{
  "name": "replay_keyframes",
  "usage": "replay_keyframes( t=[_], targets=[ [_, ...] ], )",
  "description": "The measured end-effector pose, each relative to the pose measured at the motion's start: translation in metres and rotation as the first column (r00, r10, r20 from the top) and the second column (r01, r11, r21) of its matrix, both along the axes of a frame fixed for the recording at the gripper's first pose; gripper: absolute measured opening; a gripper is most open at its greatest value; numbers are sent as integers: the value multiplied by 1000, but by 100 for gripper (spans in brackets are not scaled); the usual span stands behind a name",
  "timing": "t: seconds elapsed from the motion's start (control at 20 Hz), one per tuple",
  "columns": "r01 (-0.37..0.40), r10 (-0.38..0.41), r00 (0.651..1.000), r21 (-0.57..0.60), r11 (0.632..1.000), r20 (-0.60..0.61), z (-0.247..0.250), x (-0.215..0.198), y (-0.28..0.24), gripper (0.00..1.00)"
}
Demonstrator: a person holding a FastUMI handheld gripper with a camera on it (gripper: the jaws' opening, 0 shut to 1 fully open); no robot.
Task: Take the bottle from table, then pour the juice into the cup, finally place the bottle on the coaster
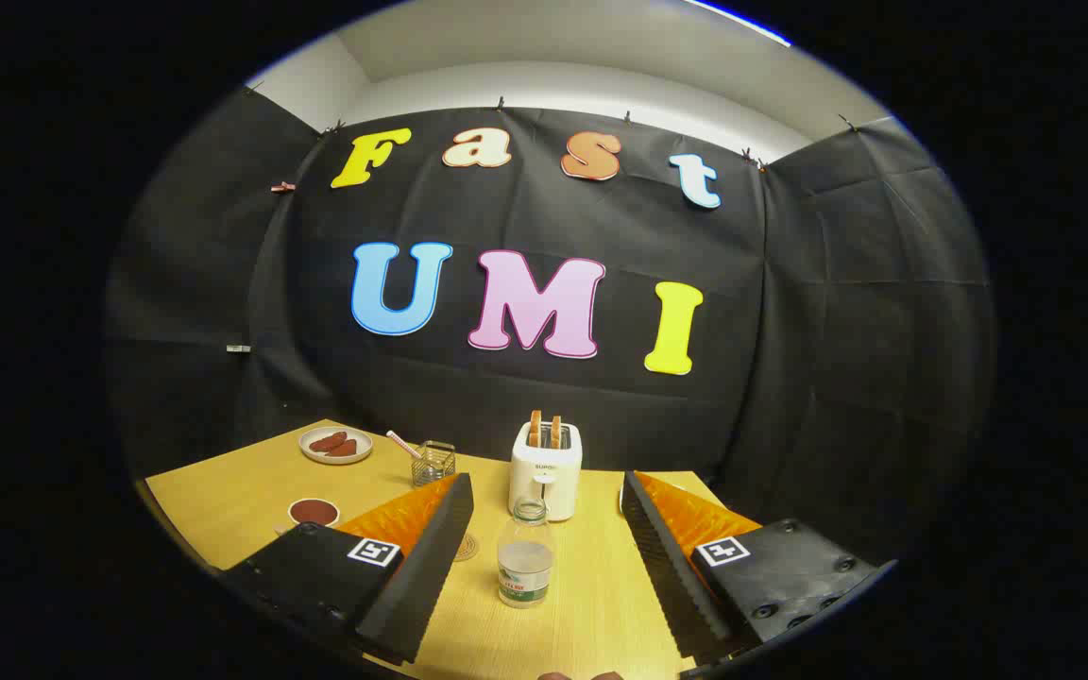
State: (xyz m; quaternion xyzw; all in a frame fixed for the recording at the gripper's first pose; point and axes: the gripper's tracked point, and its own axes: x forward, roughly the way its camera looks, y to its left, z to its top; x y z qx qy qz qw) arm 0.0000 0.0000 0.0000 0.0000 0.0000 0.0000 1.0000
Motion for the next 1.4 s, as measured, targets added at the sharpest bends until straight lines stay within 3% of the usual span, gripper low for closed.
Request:
replay_keyframes(
  t=[1.4],
  targets=[
    [-52, 53, 998, 40, 998, -43, -29, 40, 19, 98]
  ],
)
